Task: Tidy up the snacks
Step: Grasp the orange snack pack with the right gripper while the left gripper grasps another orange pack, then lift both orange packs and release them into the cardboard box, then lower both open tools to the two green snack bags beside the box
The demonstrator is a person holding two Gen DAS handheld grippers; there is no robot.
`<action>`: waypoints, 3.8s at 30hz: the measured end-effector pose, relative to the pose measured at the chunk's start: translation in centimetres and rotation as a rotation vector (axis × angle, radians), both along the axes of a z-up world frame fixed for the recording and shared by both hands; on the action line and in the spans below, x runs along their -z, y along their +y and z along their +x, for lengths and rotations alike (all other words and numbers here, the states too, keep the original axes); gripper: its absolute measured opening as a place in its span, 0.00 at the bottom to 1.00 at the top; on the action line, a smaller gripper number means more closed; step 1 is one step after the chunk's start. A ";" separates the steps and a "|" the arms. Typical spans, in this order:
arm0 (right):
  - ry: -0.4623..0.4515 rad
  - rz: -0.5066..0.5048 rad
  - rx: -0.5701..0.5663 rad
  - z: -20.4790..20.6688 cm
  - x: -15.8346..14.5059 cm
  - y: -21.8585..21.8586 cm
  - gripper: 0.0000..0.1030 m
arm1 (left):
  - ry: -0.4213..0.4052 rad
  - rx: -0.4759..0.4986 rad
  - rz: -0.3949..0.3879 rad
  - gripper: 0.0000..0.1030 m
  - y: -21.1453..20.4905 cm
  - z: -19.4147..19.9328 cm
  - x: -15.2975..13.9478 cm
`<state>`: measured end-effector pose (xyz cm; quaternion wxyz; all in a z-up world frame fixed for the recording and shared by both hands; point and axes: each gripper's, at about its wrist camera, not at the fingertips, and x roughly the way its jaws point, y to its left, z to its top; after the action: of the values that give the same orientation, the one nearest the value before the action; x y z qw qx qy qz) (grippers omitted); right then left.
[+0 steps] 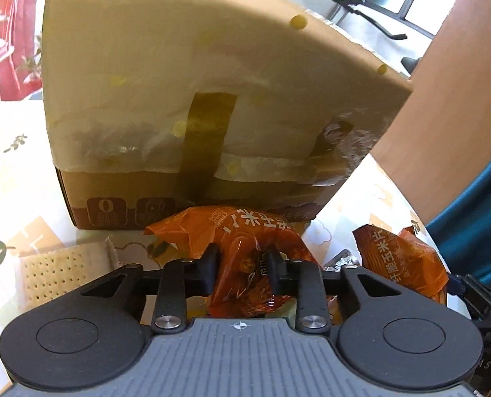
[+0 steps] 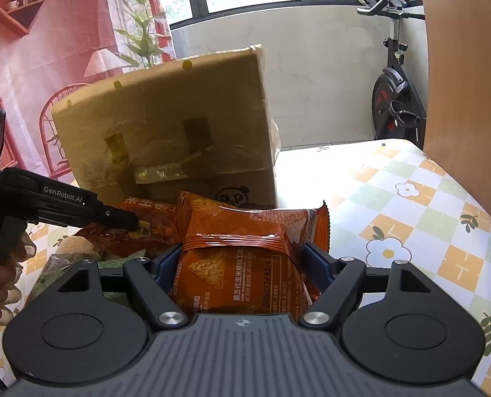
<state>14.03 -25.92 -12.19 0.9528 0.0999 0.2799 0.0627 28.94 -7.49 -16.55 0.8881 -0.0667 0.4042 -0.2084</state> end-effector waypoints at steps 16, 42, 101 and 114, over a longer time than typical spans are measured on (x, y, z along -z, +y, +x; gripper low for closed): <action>-0.066 -0.030 0.003 -1.5 -2.6 0.6 0.76 | -0.203 0.005 -0.036 0.23 2.0 -4.8 -5.5; -0.384 -0.094 -0.096 3.2 -14.4 3.0 0.76 | -0.580 -0.037 -0.164 0.20 3.0 -4.5 -18.7; -0.214 0.010 -0.129 5.9 -11.0 5.4 0.84 | -0.327 -0.107 0.001 0.67 8.0 -5.3 -14.1; -0.046 0.063 -0.144 1.5 -5.1 6.4 0.83 | -0.161 -0.080 -0.045 0.67 7.9 -9.2 -6.5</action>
<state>15.50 -19.49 -7.06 0.9483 0.1080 0.2625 0.1423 19.72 0.42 -10.02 0.9236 -0.0859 0.3237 -0.1867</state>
